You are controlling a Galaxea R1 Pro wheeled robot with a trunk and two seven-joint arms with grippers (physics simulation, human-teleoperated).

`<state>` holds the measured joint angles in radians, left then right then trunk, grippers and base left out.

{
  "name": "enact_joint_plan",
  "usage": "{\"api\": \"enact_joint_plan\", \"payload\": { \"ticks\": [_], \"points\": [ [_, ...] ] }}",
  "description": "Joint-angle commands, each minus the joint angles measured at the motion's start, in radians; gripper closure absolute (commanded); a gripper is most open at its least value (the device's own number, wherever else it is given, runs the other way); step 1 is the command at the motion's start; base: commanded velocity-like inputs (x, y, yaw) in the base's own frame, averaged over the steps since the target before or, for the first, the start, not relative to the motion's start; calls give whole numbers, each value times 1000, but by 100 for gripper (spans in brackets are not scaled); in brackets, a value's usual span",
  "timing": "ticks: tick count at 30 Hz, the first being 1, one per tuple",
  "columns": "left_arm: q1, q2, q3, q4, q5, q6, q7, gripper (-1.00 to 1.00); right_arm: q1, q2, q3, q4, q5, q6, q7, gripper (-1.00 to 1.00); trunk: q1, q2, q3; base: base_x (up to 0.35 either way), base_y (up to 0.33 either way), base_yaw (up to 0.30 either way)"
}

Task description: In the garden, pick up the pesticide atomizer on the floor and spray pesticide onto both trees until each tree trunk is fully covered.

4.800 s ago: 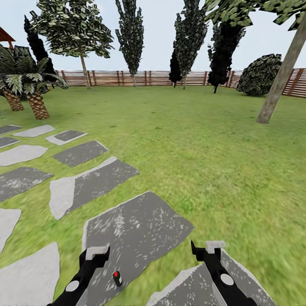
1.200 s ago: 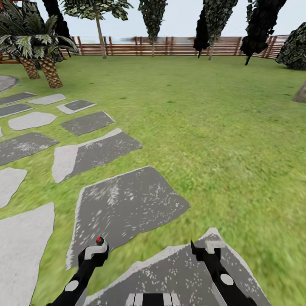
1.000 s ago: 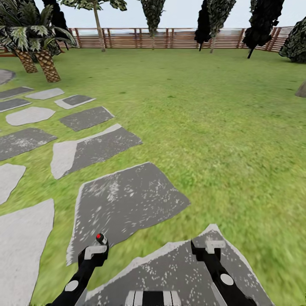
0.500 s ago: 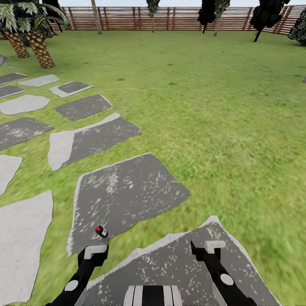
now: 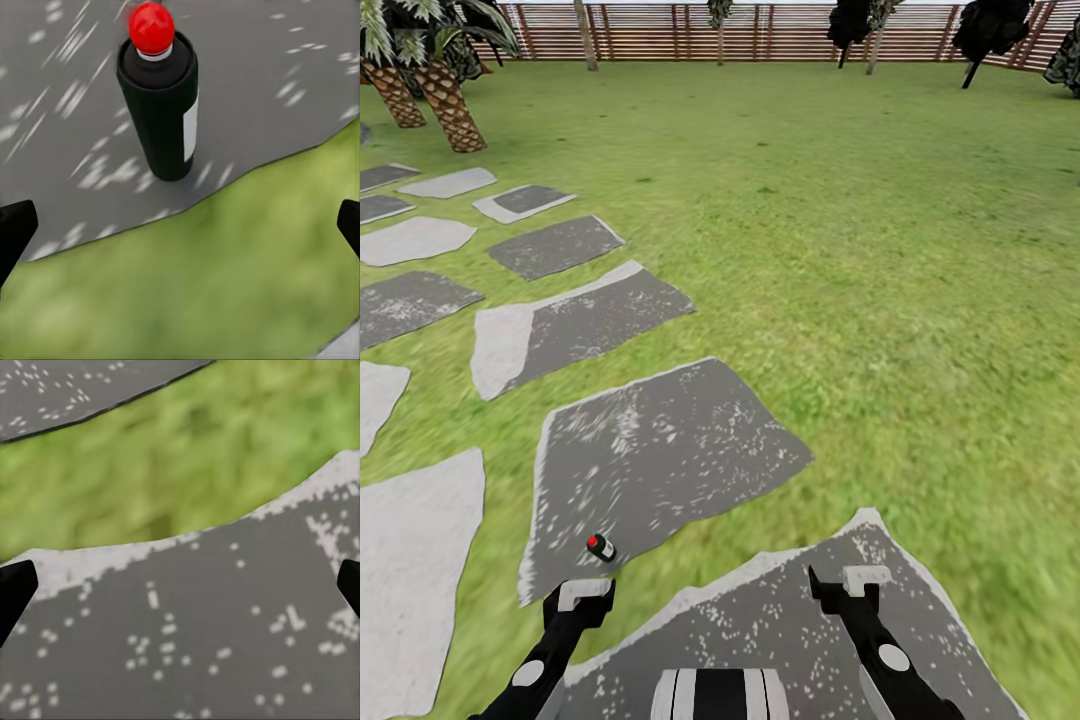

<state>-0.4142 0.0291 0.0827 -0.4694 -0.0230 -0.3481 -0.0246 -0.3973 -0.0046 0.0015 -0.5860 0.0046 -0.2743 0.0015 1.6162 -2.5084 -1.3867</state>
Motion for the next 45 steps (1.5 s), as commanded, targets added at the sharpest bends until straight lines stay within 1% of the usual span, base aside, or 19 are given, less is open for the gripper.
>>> {"api": "enact_joint_plan", "payload": {
  "ticks": [1, 9, 11, 12, 14, 18, 38, 45],
  "points": [
    [0, 0, 0, 0, 0, 0, 0, -100, 0, 0, 0, 0, 0, 0, 0, -100, 0, 0, 0, 38, 31, 0],
    [0, 0, 0, 0, -1, 0, 0, -100, 0, -1, -1, 0, -1, -10, 0, -100, 0, 0, 0, 8, 6, 0],
    [0, 0, -1, 0, -1, 0, 0, -100, 0, -3, -2, 0, 0, -42, -2, -100, 0, 0, 0, 0, 0, 0],
    [0, -1, -1, 0, -1, 0, 0, -100, 1, -6, -3, 0, 0, -95, -3, -100, 0, 0, 0, 0, 0, 0],
    [0, -1, -1, 0, -1, 0, 0, -100, 1, -8, -4, -1, 0, -127, -3, -100, 0, 0, 0, 0, 0, 0],
    [0, -2, -1, 0, -1, 0, 0, -100, 1, -9, -5, -3, 0, -154, -3, -100, 0, 0, 0, 0, 0, 0],
    [-1, -3, 0, 0, -1, 1, 0, -100, 2, -8, -5, -11, 0, -163, -3, -100, 0, 0, 0, 47, 0, 0],
    [-2, -2, 0, 0, 0, 2, 0, -100, 2, -6, -5, -12, 0, -163, -3, -100, 0, 0, 0, 165, 0, 0]
  ]
}}
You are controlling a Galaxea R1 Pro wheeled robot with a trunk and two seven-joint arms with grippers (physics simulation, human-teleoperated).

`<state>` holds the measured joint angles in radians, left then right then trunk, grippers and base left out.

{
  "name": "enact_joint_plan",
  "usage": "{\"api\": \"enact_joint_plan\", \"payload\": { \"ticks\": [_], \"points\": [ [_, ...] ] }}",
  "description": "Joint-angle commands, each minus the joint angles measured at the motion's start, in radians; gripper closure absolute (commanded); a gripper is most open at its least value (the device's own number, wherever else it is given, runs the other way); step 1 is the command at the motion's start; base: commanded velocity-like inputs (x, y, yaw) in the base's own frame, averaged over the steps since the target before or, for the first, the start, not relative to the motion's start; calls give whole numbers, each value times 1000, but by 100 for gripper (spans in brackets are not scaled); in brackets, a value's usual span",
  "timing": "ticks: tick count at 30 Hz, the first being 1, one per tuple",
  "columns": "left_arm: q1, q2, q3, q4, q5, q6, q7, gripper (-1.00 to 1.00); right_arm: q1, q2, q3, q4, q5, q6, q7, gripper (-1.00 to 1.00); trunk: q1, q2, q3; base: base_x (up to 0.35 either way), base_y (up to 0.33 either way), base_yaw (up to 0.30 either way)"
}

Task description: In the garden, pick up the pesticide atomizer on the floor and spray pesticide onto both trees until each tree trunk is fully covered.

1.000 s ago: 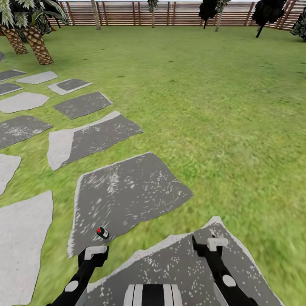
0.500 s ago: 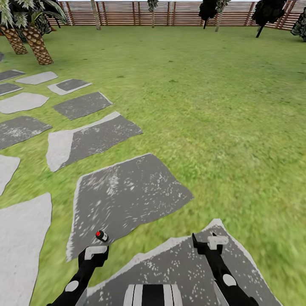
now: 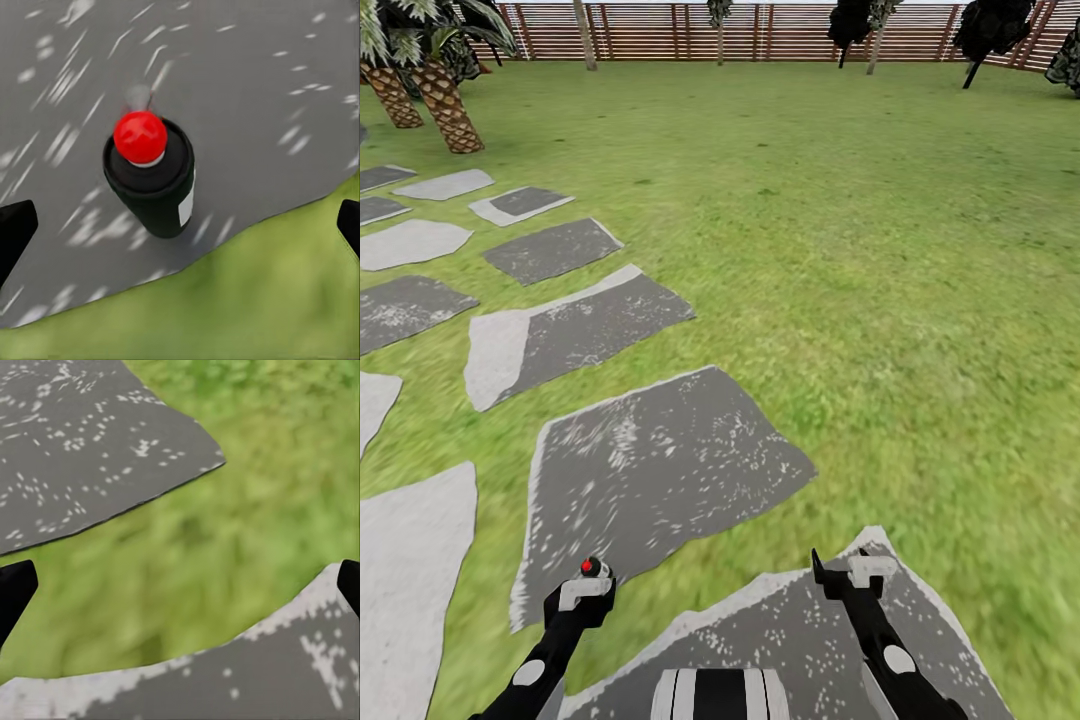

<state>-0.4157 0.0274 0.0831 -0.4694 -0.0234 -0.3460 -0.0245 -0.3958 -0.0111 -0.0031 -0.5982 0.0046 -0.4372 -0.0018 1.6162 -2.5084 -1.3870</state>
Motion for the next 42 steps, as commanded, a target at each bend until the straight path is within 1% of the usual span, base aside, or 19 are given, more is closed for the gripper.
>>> {"api": "enact_joint_plan", "payload": {
  "ticks": [1, 13, 20, 25, 35, 42],
  "points": [
    [0, 0, 0, 0, 0, 0, 0, -100, 0, 0, 0, 0, 0, 0, 0, -100, 0, 0, 0, 118, 0, 0],
    [0, -1, 1, 0, 0, -1, 0, -100, 0, 4, 2, 1, 0, 0, -1, -100, 0, 0, 0, 37, 0, 5],
    [0, -2, 1, 0, -1, -1, 0, -100, 0, 5, 3, 3, 0, 0, -1, -100, 0, 0, -6, 48, -6, 160],
    [0, -3, 1, 0, -1, -1, 0, -100, 0, 5, 3, 2, 0, 0, 0, -100, 0, 0, -10, 102, -151, 141],
    [-1, -3, 0, 0, 0, -1, 0, -100, 0, 5, 3, 2, 0, 0, 0, -100, 0, 0, -11, 33, -32, 22],
    [-2, -3, 0, 0, 0, -1, 0, -100, 0, 5, 4, 3, 0, 0, 0, -100, 0, 0, -11, 155, -104, 193]
  ]
}}
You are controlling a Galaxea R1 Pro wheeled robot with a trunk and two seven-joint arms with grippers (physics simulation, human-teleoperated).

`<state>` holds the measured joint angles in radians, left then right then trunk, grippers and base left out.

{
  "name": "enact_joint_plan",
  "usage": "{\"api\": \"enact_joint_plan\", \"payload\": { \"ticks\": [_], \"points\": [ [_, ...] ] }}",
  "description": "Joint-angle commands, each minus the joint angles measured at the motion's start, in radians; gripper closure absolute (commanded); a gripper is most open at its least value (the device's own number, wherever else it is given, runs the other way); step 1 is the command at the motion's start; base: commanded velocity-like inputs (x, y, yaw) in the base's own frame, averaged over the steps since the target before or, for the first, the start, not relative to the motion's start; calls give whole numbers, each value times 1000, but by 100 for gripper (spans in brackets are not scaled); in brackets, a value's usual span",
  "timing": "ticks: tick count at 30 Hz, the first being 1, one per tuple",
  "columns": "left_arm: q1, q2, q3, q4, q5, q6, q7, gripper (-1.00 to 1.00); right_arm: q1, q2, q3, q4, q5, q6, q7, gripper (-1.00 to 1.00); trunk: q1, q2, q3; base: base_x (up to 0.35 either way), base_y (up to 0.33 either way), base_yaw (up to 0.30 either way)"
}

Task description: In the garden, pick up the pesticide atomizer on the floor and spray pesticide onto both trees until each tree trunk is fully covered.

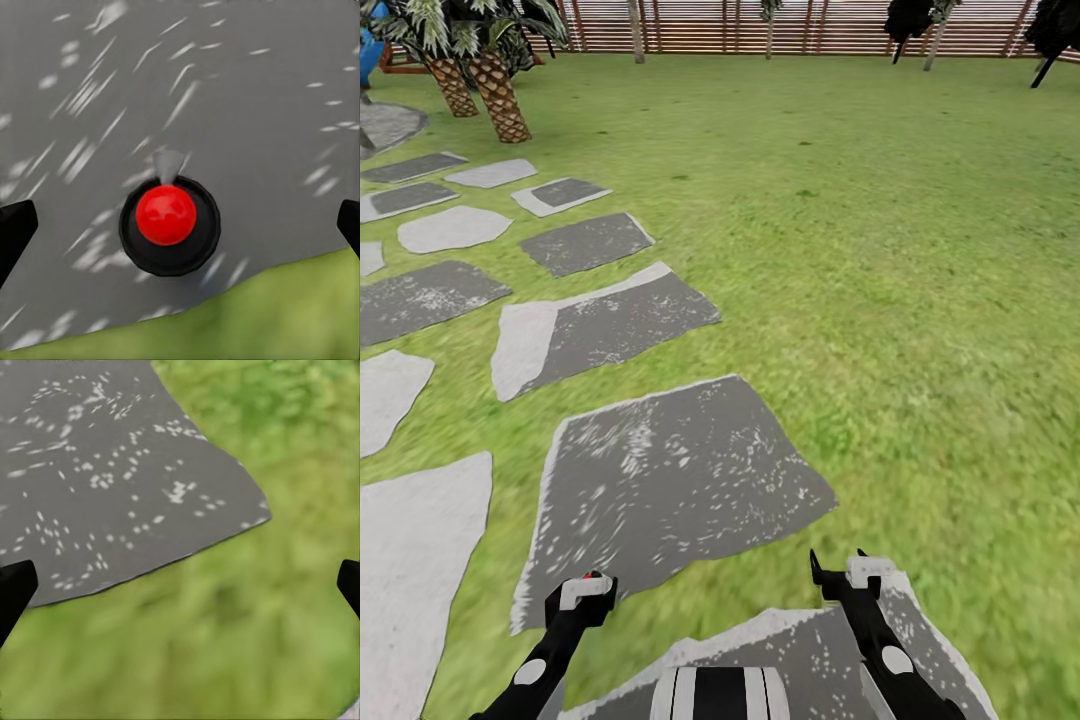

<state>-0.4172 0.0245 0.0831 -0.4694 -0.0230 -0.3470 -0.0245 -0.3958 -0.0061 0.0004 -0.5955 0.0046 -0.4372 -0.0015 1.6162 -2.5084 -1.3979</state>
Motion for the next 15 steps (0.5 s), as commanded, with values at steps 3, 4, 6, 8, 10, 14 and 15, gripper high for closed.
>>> {"api": "enact_joint_plan", "payload": {
  "ticks": [3, 4, 6, 8, 10, 14, 15],
  "points": [
    [0, 0, -1, 0, 0, -1, 0, -100, 0, 0, 0, -1, 0, 0, 0, -100, 0, 0, 0, 29, -18, 64],
    [0, 0, -1, 0, 0, -1, 0, -100, 0, 0, 0, -1, 0, 0, 0, -100, 0, 0, 0, 11, -7, 24],
    [0, 1, -2, 0, 0, -1, 0, -100, 0, 0, 0, -1, 0, 0, 0, -100, 0, 0, 0, 7, -4, 16],
    [0, 1, -2, 0, 0, -1, 0, -100, 0, 0, 0, -1, 0, 0, 0, -100, 0, 0, 0, 3, -2, 8],
    [0, 1, -2, 0, 0, -1, 0, -100, 0, 0, 0, -1, 0, 0, 0, -100, 0, 0, 0, 2, -1, 3],
    [0, 1, -2, 0, 1, -1, 0, -100, 0, 0, 0, 1, 0, 0, 0, -100, 0, 0, 0, 0, 0, 1],
    [0, 0, -2, 0, 1, -1, 0, -100, 0, 0, 0, 1, 0, 0, 0, -100, 0, 0, 0, 0, 0, 0]
  ]
}}
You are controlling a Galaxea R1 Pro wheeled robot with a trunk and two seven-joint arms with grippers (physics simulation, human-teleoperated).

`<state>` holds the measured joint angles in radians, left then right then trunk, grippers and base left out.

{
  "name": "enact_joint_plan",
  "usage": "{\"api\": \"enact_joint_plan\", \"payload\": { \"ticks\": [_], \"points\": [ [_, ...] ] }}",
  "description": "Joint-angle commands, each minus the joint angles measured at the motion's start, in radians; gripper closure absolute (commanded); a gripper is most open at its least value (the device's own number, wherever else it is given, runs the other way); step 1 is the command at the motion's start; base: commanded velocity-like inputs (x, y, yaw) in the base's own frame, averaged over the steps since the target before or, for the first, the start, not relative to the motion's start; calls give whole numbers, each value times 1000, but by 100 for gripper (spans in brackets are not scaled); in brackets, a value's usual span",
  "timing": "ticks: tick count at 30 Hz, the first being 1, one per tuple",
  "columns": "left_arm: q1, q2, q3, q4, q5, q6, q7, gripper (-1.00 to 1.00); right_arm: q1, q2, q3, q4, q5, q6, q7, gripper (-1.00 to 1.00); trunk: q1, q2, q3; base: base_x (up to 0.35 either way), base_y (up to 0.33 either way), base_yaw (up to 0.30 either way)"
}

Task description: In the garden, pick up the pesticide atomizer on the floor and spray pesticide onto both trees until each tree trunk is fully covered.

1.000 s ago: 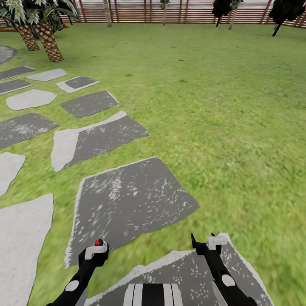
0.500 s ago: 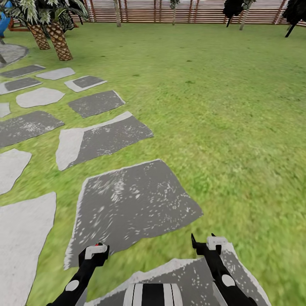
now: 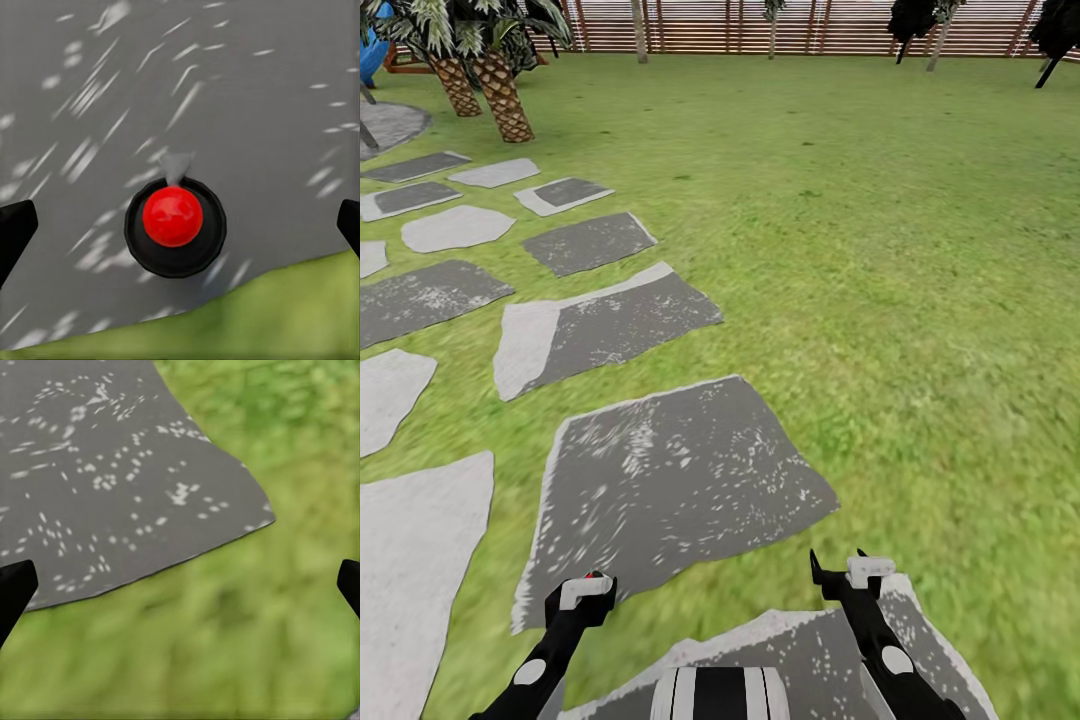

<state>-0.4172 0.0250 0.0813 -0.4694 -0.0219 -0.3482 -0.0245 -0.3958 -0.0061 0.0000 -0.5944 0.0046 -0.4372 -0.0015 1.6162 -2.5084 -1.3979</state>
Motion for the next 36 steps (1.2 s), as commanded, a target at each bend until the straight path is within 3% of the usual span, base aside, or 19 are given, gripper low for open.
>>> {"api": "enact_joint_plan", "payload": {
  "ticks": [1, 9, 19, 24, 36],
  "points": [
    [0, 0, 1, 0, 0, 0, 0, -100, 0, 0, 0, 1, 0, 0, 0, -100, 0, 0, 0, 0, 0, 0],
    [0, 1, 2, 0, 0, 0, 0, -100, 0, 0, 1, 3, 1, 0, 0, -100, 4, -2, -38, 0, 0, 0],
    [0, 1, 0, 0, 1, 0, 0, -100, 0, 0, 1, 4, 2, 0, 0, -100, 4, -2, -45, 0, 0, 0],
    [0, 1, 0, 0, 2, 0, 0, -100, 0, 0, 0, 4, 2, 0, 0, -100, 5, -3, -60, 0, 0, 0],
    [0, 0, -1, 0, 0, 0, 0, -100, 0, 0, 0, 3, 0, 0, 0, -100, 5, -3, -62, 76, 0, 0]
  ]
}}
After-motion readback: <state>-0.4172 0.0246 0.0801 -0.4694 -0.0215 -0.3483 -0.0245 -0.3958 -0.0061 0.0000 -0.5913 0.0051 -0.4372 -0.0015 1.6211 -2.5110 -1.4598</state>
